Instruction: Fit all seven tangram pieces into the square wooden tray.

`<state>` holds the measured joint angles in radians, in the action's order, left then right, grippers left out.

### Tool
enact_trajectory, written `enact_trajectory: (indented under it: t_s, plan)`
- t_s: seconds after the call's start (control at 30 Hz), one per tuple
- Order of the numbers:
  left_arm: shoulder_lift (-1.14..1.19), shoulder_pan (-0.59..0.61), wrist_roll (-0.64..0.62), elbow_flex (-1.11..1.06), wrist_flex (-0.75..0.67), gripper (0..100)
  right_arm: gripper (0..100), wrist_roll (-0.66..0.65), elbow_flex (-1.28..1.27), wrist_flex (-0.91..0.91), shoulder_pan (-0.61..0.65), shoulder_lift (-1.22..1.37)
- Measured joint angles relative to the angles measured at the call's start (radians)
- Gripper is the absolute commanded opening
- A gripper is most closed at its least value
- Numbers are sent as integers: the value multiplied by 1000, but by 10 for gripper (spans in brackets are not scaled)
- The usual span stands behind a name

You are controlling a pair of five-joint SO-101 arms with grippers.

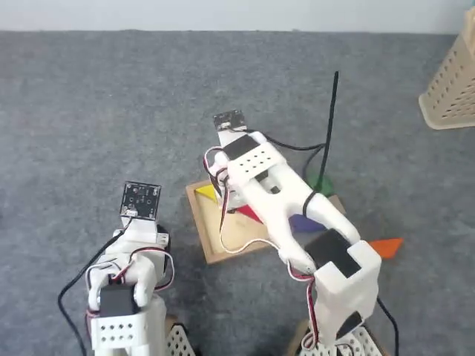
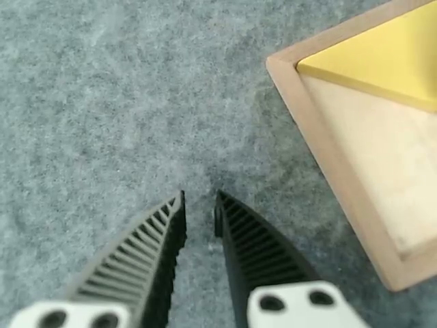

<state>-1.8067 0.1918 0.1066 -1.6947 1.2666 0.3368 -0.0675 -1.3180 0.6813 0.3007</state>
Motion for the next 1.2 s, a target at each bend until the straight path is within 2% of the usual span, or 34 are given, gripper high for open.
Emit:
enact_trajectory:
  t_s: [0.1, 0.2, 0.47, 0.57, 0.73, 0.83, 0.93, 1.2]
  plan:
    - [0, 0, 0, 0, 0, 71, 326, 3, 0, 0, -3, 0]
    - [0, 0, 0, 0, 0, 71, 348, 3, 0, 0, 6, 0]
    - [0, 0, 0, 0, 0, 71, 345, 3, 0, -2, 32, 0]
    - [0, 0, 0, 0, 0, 71, 266, -5, 11, -51, 15, 0]
    - [0, 0, 0, 0, 0, 71, 0, -190, 29, -115, -120, -71]
    - [0, 0, 0, 0, 0, 71, 45, -333, 29, -150, -222, -176]
    - [0, 0, 0, 0, 0, 71, 38, -407, -11, -178, -362, -302]
    - [0, 0, 0, 0, 0, 71, 60, -646, -388, -213, -738, -629]
